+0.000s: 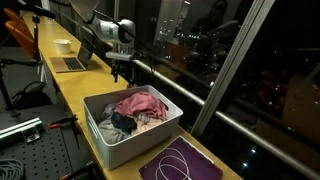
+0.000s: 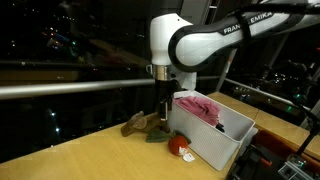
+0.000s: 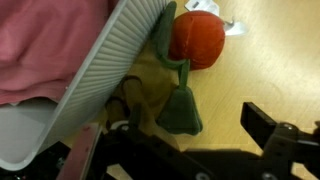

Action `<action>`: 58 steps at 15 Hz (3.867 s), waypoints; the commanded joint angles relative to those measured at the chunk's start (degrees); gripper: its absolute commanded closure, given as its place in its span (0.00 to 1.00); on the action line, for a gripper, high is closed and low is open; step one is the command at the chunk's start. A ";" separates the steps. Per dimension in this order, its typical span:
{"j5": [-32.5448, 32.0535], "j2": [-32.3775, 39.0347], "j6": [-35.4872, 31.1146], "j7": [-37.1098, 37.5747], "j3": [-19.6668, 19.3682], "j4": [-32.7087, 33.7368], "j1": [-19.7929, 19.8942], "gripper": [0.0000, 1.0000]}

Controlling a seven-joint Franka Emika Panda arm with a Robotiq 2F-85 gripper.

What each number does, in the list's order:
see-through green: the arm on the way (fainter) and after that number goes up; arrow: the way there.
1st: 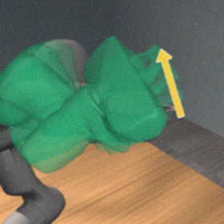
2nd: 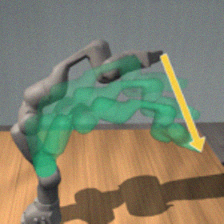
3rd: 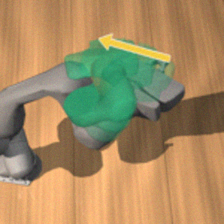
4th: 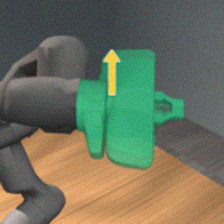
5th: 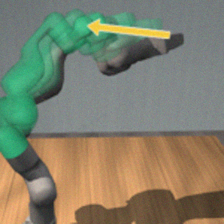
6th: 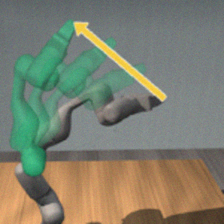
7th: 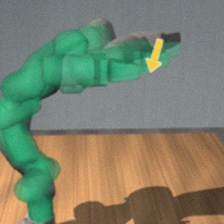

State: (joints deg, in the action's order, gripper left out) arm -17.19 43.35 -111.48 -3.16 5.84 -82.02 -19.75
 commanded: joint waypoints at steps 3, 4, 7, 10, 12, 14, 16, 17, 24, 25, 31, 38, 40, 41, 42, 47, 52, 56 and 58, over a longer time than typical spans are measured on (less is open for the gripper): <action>-2.32 4.33 2.65 -11.31 0.82 3.37 1.51 0.00; -2.16 5.04 2.13 -12.40 0.96 3.34 1.74 0.00; -2.18 7.58 1.22 -14.12 0.95 3.08 1.74 0.00; -1.89 9.48 -0.18 -14.64 0.94 1.70 2.30 0.00; -1.77 11.25 -0.81 -14.68 0.95 1.74 2.45 0.00; -1.68 12.18 -1.24 -14.52 0.92 1.57 2.61 0.00; -1.34 12.80 -1.63 -14.56 1.03 1.55 3.00 0.26; -1.29 13.07 -1.76 -14.58 1.04 1.66 3.09 0.29; -0.87 12.88 -0.88 -14.54 1.43 2.94 3.07 0.74; -0.86 12.58 -0.71 -14.52 1.47 3.00 3.02 0.83; -1.24 9.25 0.58 -13.80 1.32 3.51 2.32 0.97; -1.93 -4.76 0.71 -11.97 0.34 -1.73 3.21 0.97; -1.76 -9.84 0.32 -11.50 -0.09 -4.45 4.57 0.97; -1.71 -12.08 0.15 -11.44 -0.39 -5.84 5.45 0.97; -1.50 -14.35 -0.15 -11.41 -0.68 -7.57 6.56 0.97; -0.67 -20.67 -1.80 -11.82 -1.85 -15.14 12.25 0.97; -0.05 -21.92 -2.43 -11.50 -2.05 -19.04 15.27 0.48; -0.26 -21.89 -1.42 -10.79 -1.74 -18.64 15.02 0.20; -0.47 -23.24 -0.75 -9.93 -1.11 -18.87 13.93 0.05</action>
State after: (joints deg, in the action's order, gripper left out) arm -18.11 23.27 -112.64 -14.42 4.07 -99.34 -4.66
